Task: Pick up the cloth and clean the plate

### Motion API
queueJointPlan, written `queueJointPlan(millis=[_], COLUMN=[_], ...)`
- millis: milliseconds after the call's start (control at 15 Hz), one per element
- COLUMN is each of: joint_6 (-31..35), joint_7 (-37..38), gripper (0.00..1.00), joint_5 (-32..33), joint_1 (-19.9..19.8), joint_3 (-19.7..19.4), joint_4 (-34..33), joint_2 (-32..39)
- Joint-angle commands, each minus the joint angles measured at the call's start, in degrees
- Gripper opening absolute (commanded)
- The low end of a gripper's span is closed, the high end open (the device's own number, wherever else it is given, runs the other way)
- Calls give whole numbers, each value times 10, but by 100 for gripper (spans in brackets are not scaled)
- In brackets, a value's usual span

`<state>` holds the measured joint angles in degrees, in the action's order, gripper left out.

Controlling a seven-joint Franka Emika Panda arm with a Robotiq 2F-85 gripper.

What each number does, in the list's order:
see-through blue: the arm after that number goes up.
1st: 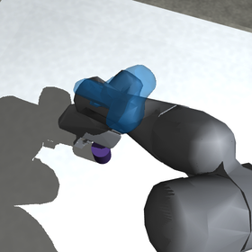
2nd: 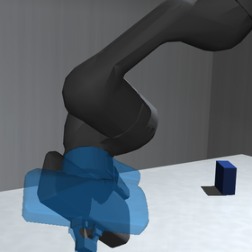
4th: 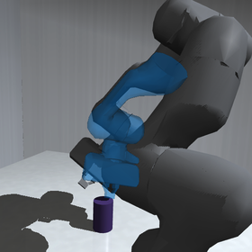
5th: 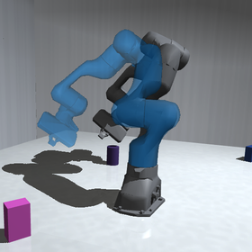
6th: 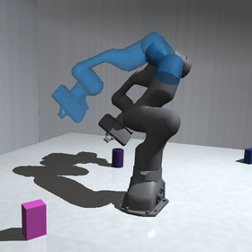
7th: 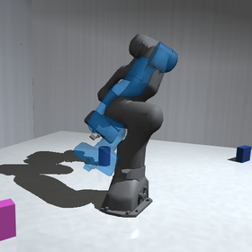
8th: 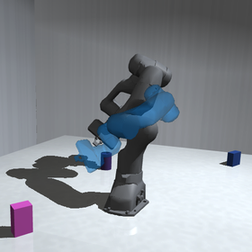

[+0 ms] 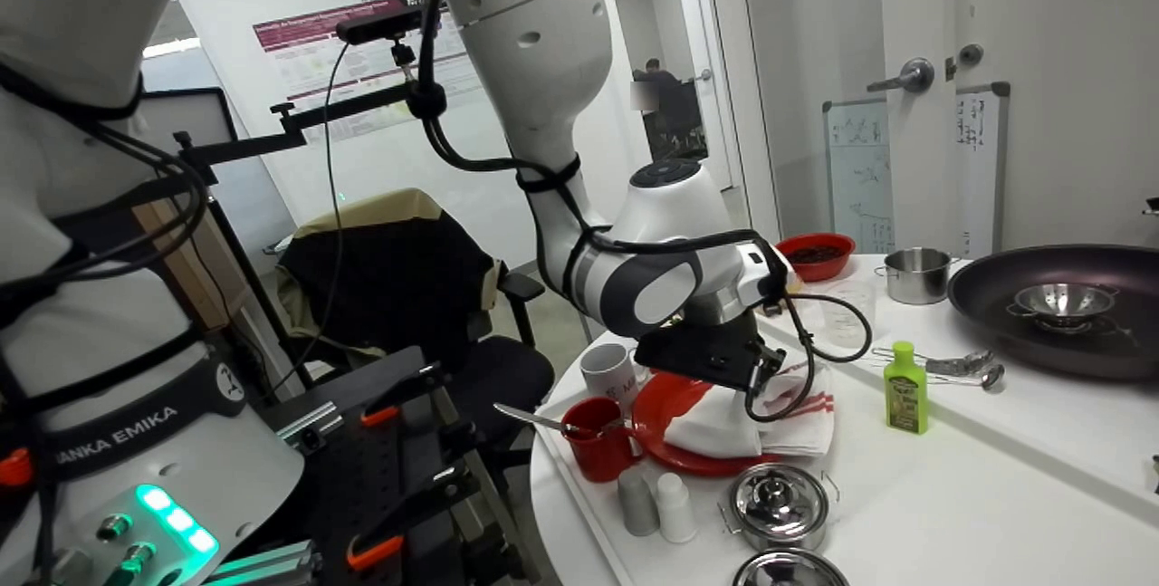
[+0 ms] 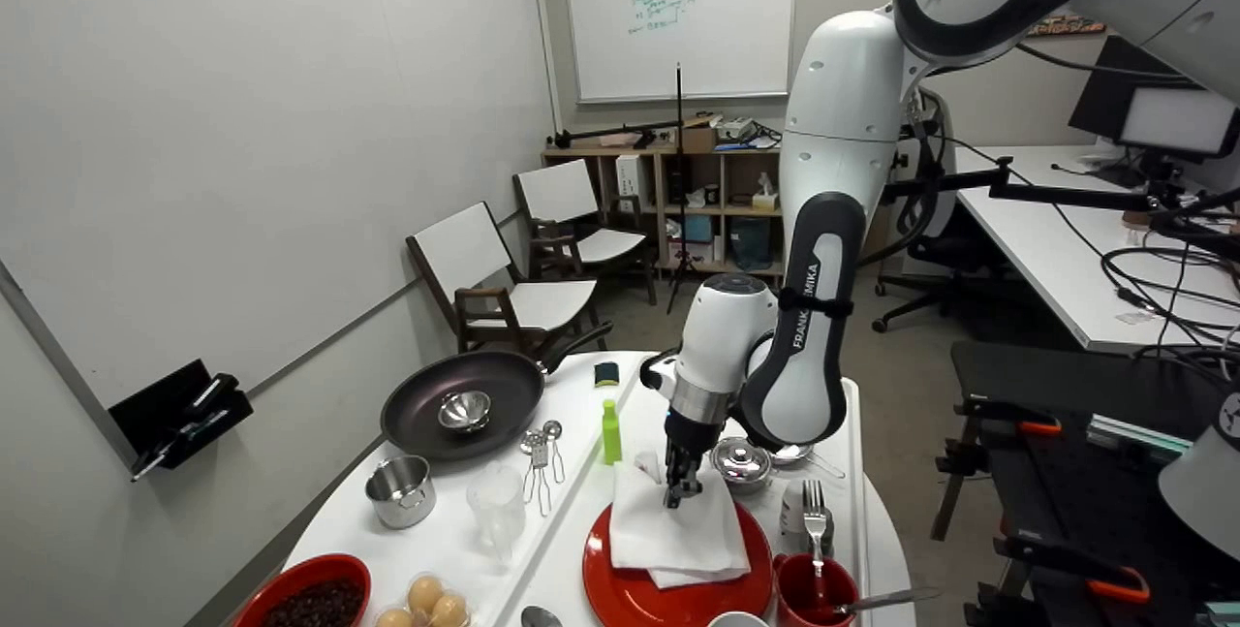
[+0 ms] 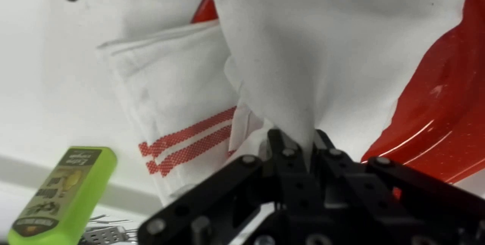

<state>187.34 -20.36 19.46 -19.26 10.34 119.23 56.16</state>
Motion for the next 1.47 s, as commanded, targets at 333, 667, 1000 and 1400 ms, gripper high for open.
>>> queueJointPlan(millis=[333,667,1000,1400], joint_6=[22,15,11,8], joint_7=[-9,-1,4,5], gripper=[3,3,3,3], joint_5=[24,16,11,9], joint_1=[81,75,34,42], joint_3=[-7,-10,-15,-31], joint_4=[56,39,23,11], joint_2=[-10,-9,-14,-9])
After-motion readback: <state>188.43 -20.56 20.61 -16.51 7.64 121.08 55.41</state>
